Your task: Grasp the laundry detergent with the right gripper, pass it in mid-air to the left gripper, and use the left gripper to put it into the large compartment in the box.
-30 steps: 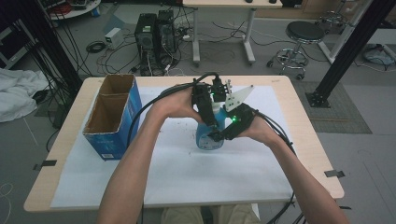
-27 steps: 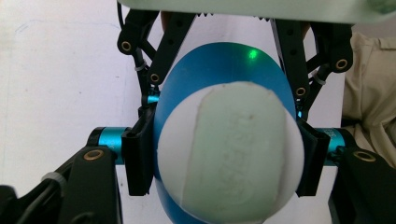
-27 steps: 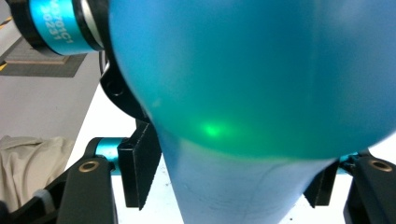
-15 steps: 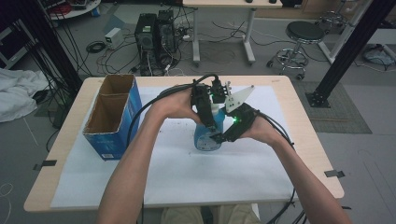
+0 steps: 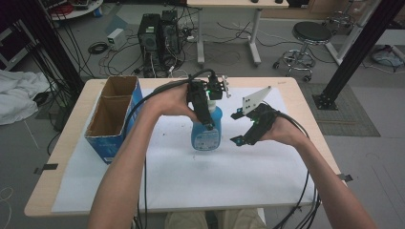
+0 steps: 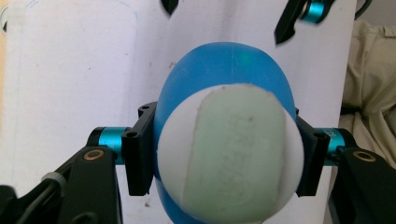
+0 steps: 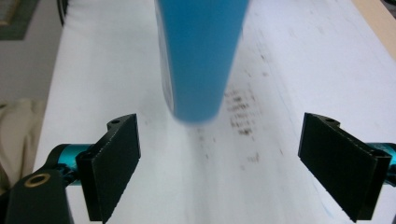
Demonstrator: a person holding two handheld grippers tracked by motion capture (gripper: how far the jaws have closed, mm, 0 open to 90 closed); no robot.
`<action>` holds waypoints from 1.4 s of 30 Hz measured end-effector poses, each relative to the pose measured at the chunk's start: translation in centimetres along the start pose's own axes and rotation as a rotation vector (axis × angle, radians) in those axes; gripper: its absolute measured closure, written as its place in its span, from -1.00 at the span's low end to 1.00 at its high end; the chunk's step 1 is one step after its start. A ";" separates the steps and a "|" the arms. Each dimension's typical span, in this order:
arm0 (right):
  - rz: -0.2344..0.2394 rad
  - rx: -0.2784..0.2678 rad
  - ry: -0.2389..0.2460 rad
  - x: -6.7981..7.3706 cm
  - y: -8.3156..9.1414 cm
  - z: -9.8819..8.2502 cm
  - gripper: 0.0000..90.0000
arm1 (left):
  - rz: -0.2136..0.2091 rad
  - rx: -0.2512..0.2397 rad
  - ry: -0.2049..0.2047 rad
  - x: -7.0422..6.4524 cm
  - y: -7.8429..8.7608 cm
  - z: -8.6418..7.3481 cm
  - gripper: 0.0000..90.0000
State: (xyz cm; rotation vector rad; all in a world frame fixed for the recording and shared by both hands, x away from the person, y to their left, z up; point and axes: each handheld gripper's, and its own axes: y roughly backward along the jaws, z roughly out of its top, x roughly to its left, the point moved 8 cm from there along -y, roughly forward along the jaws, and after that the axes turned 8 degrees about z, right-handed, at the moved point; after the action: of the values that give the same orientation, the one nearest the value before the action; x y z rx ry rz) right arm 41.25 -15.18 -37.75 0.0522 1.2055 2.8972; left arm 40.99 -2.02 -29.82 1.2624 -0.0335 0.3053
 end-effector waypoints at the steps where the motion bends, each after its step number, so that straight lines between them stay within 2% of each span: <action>1: -0.010 0.011 -0.007 0.0 0.4 -0.3 -0.73 | 0.004 0.005 0.016 0.4 0.5 -0.2 -0.16; 2: -0.010 0.011 -0.007 0.0 0.4 -0.3 -0.73 | 0.004 0.005 0.016 0.4 0.5 -0.2 -0.16; 4: -0.047 0.045 -0.020 -0.1 1.7 -1.5 -0.73 | 0.021 0.010 0.044 1.2 2.0 -0.7 -0.17; 10: -0.097 0.118 -0.048 -0.1 3.5 -3.9 -0.73 | 0.055 0.018 0.093 3.2 5.4 -1.8 -0.16; 13: -0.120 0.167 -0.056 0.0 4.2 -4.9 -0.73 | 0.070 0.031 0.102 4.1 7.1 -2.4 -0.16; 19: -0.131 0.229 -0.072 0.2 5.0 -6.4 -0.73 | 0.103 0.053 0.137 5.5 10.0 -3.9 -0.16; 20: -0.135 0.237 -0.074 0.1 5.1 -6.5 -0.73 | 0.108 0.045 0.154 5.8 10.5 -4.2 -0.16; 28: -0.155 0.252 -0.102 0.0 6.1 -7.2 -0.73 | 0.137 0.044 0.214 7.4 13.3 -7.0 -0.16; 35: -0.157 0.265 -0.108 -0.1 6.0 -7.7 -0.73 | 0.166 0.064 0.257 8.2 14.8 -9.9 -0.16; 42: -0.159 0.276 -0.111 0.0 5.8 -7.9 -0.73 | 0.201 0.088 0.322 8.8 15.9 -13.0 -0.16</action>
State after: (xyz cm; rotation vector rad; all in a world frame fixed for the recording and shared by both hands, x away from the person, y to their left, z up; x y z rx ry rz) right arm 41.03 -24.93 -39.20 0.1110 1.5039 2.5403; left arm 43.69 16.30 -17.33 1.2859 0.1306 0.6874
